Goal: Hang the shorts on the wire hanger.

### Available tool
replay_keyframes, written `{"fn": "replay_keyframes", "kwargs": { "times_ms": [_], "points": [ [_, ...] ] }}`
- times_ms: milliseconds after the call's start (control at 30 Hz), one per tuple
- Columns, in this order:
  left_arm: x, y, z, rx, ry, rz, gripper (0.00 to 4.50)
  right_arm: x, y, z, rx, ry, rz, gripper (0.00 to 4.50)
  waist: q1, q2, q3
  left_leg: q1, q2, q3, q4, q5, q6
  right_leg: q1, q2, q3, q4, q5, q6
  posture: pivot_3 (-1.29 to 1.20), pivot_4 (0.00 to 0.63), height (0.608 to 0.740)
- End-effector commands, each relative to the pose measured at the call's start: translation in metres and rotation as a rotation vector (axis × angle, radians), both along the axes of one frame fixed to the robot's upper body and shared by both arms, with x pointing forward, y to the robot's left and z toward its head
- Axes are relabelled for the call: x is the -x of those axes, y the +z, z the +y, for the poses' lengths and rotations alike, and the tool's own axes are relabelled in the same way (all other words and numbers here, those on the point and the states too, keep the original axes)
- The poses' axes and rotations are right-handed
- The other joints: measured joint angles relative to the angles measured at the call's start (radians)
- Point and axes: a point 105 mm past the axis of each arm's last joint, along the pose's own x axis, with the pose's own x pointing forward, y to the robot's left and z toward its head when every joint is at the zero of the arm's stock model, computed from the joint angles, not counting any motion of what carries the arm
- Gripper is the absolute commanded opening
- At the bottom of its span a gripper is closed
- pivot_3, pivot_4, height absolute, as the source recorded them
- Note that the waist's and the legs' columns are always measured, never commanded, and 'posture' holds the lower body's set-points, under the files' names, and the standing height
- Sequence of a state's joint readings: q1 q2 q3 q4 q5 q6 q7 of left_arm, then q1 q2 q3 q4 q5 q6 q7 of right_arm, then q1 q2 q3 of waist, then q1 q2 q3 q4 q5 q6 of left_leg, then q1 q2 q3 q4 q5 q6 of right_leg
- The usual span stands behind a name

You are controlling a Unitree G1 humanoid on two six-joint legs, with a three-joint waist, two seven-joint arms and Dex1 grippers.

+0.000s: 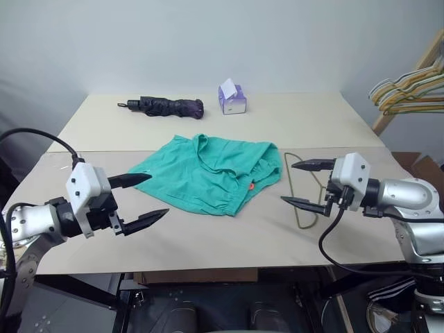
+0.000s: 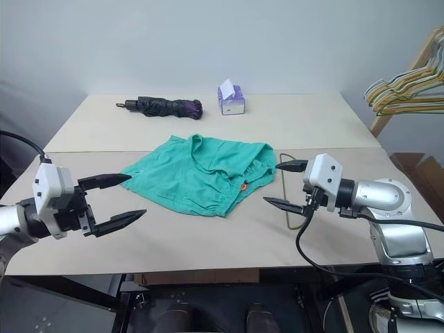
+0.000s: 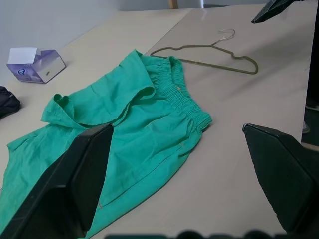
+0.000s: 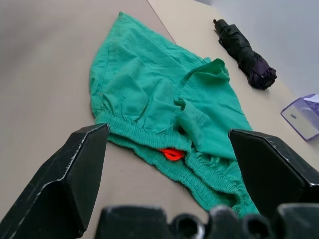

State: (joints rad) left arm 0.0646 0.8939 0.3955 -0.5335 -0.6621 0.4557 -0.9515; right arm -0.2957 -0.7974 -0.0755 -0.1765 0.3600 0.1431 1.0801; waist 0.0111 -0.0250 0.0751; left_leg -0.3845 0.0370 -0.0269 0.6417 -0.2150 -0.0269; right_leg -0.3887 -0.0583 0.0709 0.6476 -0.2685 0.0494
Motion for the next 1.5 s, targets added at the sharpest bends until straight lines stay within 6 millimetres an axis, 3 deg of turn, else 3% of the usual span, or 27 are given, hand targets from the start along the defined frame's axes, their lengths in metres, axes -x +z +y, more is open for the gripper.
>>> {"fn": "replay_keyframes", "kwargs": {
  "times_ms": [33,333,533,867,1167,1433,1500],
  "points": [
    [-0.001,0.009,0.0,-0.025,-0.012,-0.076,4.5,0.0,0.018,-0.001,-0.011,-0.003,-0.067,4.48,0.0,0.0,0.0,0.0,0.0,0.0,0.0,0.0,0.0,0.0,0.0,0.0,0.0,0.0,0.0,0.1,0.029,0.74],
    [0.0,0.009,-0.002,-0.019,-0.013,-0.071,4.5,0.0,0.016,0.005,-0.021,0.008,-0.065,4.48,0.0,0.0,0.0,0.0,0.0,0.0,0.0,0.0,0.0,0.0,0.0,0.0,0.0,0.0,0.0,0.1,0.03,0.74],
    [0.0,0.009,-0.003,-0.016,-0.02,-0.07,4.5,-0.005,0.006,0.023,0.065,0.007,-0.05,4.48,-0.001,0.0,0.0,0.0,0.0,0.0,0.0,0.0,0.0,0.0,0.0,0.0,0.0,0.0,0.0,0.1,0.032,0.74],
    [0.003,0.002,-0.005,-0.004,-0.011,-0.054,4.5,0.003,-0.03,0.089,0.236,0.095,0.033,4.48,-0.001,0.0,0.0,0.0,0.0,0.0,0.0,0.0,0.0,-0.001,0.0,0.0,0.0,0.0,-0.001,0.09,0.047,0.74],
    [0.0,0.004,-0.003,-0.015,-0.008,-0.062,4.5,-0.013,-0.063,0.142,0.426,0.01,0.088,4.48,0.0,0.0,0.0,0.0,0.001,0.0,0.0,0.0,0.0,-0.002,0.001,0.0,0.001,0.004,-0.007,0.1,0.045,0.74],
    [-0.001,0.004,-0.002,-0.026,-0.001,-0.072,4.5,-0.032,-0.089,0.159,0.682,-0.121,0.077,4.48,0.0,0.0,0.0,-0.001,0.001,-0.001,0.0,0.0,0.0,-0.002,0.001,-0.001,0.001,0.005,-0.008,0.11,0.042,0.74],
    [0.0,0.003,-0.003,-0.025,-0.002,-0.072,4.5,-0.039,-0.094,0.155,0.736,-0.149,0.048,4.11,0.0,0.0,0.0,-0.001,0.0,-0.001,0.0,0.0,0.0,-0.003,0.001,-0.001,0.001,0.005,-0.008,0.11,0.04,0.74]
  ]
}}
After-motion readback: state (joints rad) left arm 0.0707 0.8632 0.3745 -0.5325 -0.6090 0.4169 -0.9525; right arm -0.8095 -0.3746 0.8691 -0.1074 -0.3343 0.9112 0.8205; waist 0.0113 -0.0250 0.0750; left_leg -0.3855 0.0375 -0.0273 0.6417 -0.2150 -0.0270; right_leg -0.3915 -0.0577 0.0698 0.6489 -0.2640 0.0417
